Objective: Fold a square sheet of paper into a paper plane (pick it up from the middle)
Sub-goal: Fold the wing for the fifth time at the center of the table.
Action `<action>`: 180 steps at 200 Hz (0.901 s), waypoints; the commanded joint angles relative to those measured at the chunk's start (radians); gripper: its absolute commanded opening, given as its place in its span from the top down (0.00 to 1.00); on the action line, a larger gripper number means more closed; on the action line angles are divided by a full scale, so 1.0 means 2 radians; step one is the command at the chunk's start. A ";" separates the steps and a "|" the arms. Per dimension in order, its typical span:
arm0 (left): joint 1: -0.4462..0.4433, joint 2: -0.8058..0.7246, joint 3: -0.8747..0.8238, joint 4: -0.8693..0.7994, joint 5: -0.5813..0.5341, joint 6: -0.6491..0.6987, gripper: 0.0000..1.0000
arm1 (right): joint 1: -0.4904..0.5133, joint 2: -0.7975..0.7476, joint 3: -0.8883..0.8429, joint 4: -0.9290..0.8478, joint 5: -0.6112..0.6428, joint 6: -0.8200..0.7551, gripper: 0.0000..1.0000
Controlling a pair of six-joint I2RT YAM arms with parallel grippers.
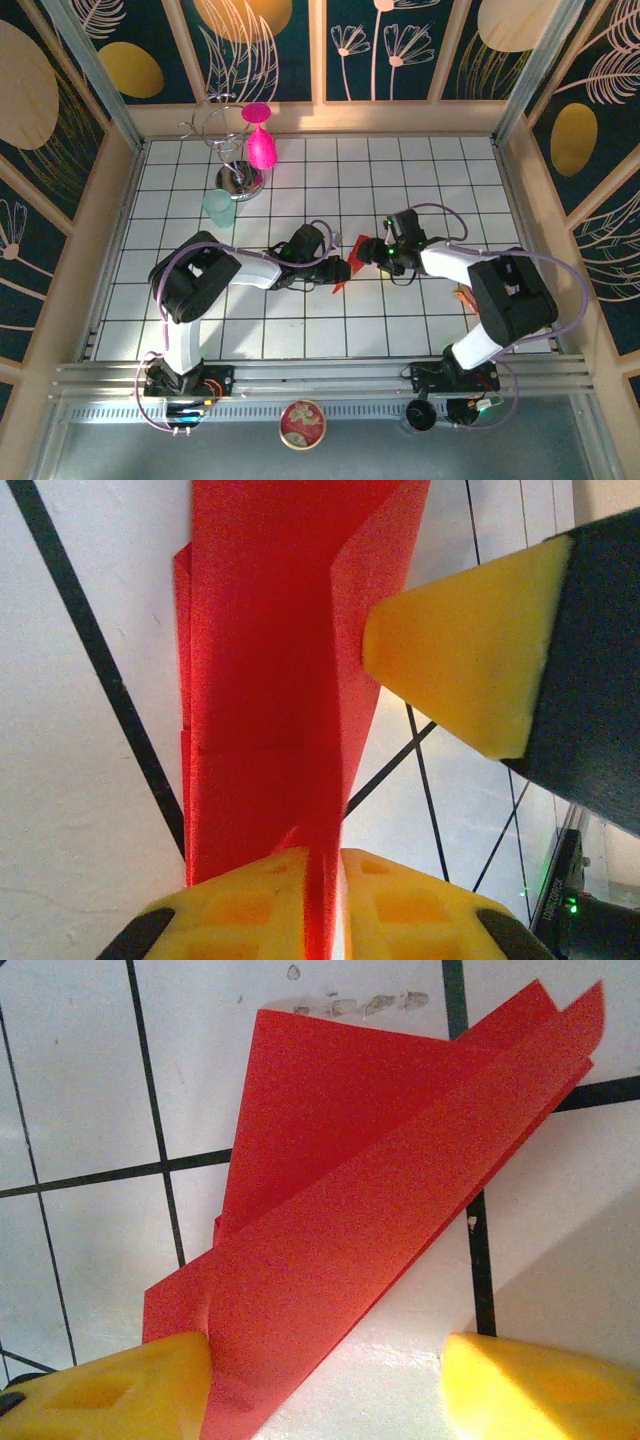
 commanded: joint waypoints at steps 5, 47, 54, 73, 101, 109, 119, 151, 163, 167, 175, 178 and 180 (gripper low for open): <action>0.004 0.007 -0.001 0.011 0.003 0.001 0.83 | 0.018 0.057 0.009 0.031 0.028 -0.007 0.36; 0.004 -0.006 -0.004 0.007 -0.005 0.005 0.78 | 0.023 0.077 0.021 0.022 0.036 -0.002 0.37; 0.004 -0.010 -0.005 0.007 -0.006 0.006 0.77 | 0.024 0.080 0.022 0.020 0.037 -0.002 0.37; 0.004 -0.019 -0.007 0.001 -0.014 0.008 0.74 | 0.025 0.084 0.026 0.017 0.038 -0.001 0.37; 0.004 -0.038 -0.016 -0.001 -0.029 0.012 0.68 | 0.026 0.089 0.029 0.016 0.038 -0.002 0.37; 0.003 -0.043 -0.017 -0.005 -0.035 0.014 0.66 | 0.026 0.090 0.030 0.016 0.038 -0.001 0.37; 0.004 -0.049 -0.021 -0.006 -0.042 0.015 0.63 | 0.026 0.092 0.031 0.016 0.037 -0.001 0.37; 0.004 -0.065 -0.029 -0.023 -0.068 0.021 0.56 | 0.027 0.094 0.033 0.015 0.036 -0.001 0.37; 0.004 -0.066 -0.030 -0.032 -0.076 0.023 0.54 | 0.026 0.096 0.034 0.015 0.036 0.001 0.37; 0.003 -0.066 -0.030 -0.034 -0.077 0.024 0.54 | 0.026 0.097 0.034 0.014 0.036 0.001 0.37; 0.003 -0.063 -0.031 -0.038 -0.080 0.023 0.53 | 0.026 0.098 0.035 0.014 0.036 0.002 0.37; 0.002 -0.063 -0.031 -0.040 -0.081 0.024 0.53 | 0.027 0.099 0.035 0.014 0.036 0.002 0.37; 0.002 -0.062 -0.031 -0.040 -0.081 0.025 0.53 | 0.026 0.099 0.036 0.013 0.036 0.002 0.37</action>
